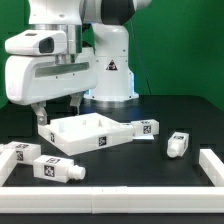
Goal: Assemble one leg
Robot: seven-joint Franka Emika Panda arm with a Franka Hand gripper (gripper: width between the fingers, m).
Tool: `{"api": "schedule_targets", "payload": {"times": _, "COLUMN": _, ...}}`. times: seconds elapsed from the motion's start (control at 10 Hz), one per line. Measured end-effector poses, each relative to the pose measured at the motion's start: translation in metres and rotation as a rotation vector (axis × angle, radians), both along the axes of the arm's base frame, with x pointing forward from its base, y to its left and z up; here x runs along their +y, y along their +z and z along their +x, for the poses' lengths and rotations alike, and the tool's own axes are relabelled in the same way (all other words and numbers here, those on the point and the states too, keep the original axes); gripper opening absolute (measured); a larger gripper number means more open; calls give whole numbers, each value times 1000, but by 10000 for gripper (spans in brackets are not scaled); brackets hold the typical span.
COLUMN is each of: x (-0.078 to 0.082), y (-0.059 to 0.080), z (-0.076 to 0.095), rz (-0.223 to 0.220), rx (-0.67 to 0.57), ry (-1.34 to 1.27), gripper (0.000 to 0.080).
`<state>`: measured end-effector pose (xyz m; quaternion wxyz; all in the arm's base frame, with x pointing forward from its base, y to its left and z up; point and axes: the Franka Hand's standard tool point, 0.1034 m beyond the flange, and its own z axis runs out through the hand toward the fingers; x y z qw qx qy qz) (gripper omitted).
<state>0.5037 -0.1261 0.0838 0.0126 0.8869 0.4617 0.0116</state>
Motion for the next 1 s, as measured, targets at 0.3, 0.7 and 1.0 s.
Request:
{"api": "schedule_targets", "payload": {"times": 0.3, "x": -9, "y": -15, "z": -28, "rz": 8, "rx": -1, "ry": -108, "gripper": 649}}
{"api": "schedule_targets", "payload": {"times": 0.7, "x": -18, "y": -23, "z": -59, "rz": 20, "rx": 36, "ry": -308, "gripper": 649}}
{"api": "schedule_targets", "payload": {"times": 1.0, "x": -23, "y": -35, "z": -68, "rz": 20, "rx": 59, "ry": -325, "gripper": 649}}
